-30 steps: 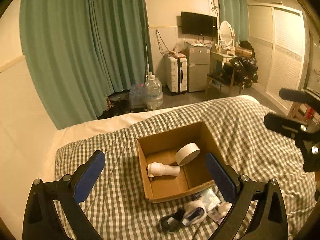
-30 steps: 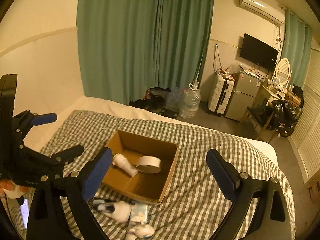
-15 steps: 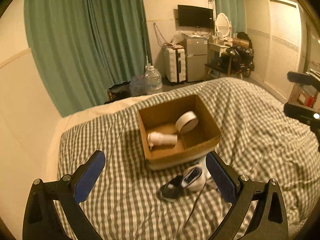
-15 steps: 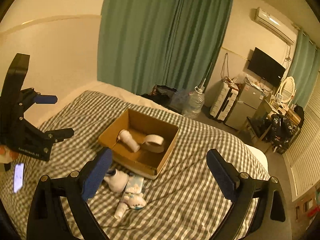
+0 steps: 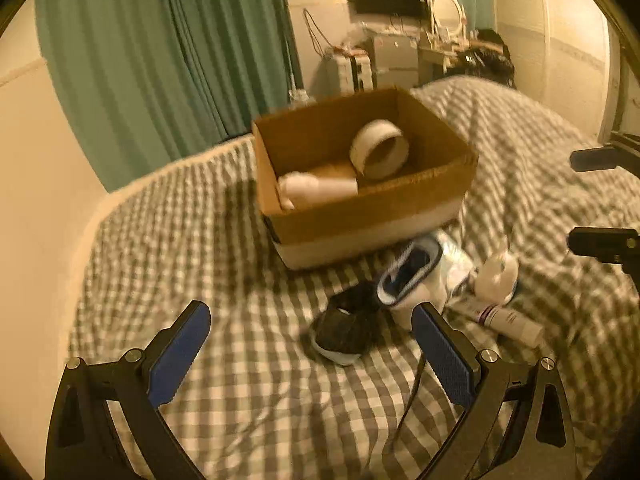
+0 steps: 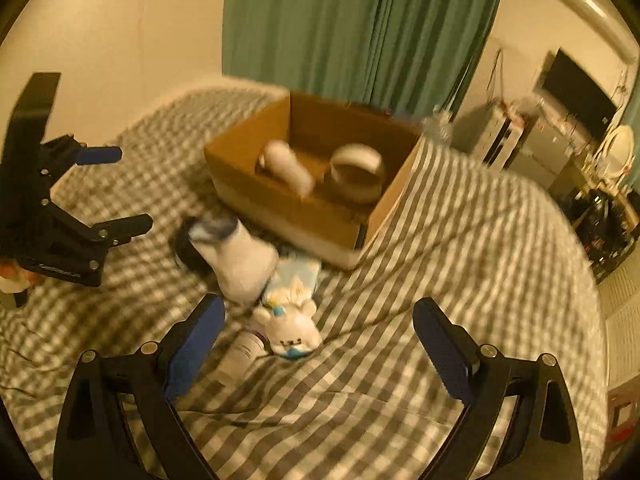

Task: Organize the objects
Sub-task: 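Move both tools back toward the remaining items beside the box, then grasp the black cup with the left tool while the right tool grasps the bunny figurine, then lower the black cup and bunny figurine into the box and release both, then move both tools back toward the sock and cream tube, then grasp the white sock with the left tool while the right tool grasps the cream tube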

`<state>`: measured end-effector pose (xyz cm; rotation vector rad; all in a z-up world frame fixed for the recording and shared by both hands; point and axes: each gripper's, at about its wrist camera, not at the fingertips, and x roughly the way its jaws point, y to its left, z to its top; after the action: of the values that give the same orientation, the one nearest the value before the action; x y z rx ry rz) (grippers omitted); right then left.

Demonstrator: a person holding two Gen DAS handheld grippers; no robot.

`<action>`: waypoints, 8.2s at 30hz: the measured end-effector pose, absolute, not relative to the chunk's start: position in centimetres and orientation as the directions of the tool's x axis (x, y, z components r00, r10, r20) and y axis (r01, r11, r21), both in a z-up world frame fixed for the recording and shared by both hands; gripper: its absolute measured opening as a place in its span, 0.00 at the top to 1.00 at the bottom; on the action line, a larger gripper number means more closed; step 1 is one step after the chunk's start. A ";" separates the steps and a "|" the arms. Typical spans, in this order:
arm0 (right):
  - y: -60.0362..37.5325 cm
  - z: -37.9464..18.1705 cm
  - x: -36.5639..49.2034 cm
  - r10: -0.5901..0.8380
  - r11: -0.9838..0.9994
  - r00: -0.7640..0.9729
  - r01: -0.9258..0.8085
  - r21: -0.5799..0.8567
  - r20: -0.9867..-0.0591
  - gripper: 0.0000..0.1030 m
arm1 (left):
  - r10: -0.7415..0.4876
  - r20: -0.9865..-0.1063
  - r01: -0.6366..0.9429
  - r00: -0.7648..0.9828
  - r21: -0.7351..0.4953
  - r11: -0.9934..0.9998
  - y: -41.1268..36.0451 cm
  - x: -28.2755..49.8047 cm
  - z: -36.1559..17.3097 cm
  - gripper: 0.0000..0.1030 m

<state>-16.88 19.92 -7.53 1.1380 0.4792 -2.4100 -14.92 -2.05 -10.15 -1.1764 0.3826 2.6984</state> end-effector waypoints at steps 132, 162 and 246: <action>16.5 -5.0 -32.9 -0.361 -0.872 -0.540 0.485 0.069 -0.761 0.20 | 0.276 -0.843 -0.425 -0.462 -0.063 -0.903 0.4 -29.2 -7.3 0.05; 17.1 3.2 -16.3 -0.290 -0.867 -0.671 0.486 -0.110 -0.682 0.20 | 0.122 -0.741 -0.283 -0.660 0.095 -0.954 -2.2 -13.9 -0.8 0.01; 17.3 -9.5 -16.1 -0.171 -0.847 -0.482 0.517 -0.122 -0.859 0.76 | 0.078 -0.820 -0.201 -0.566 0.045 -0.979 2.1 -14.3 -13.2 0.47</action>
<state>-16.14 17.30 -9.53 1.2995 0.5186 -2.3437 -14.35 2.14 -13.23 -1.3734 0.1992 2.6409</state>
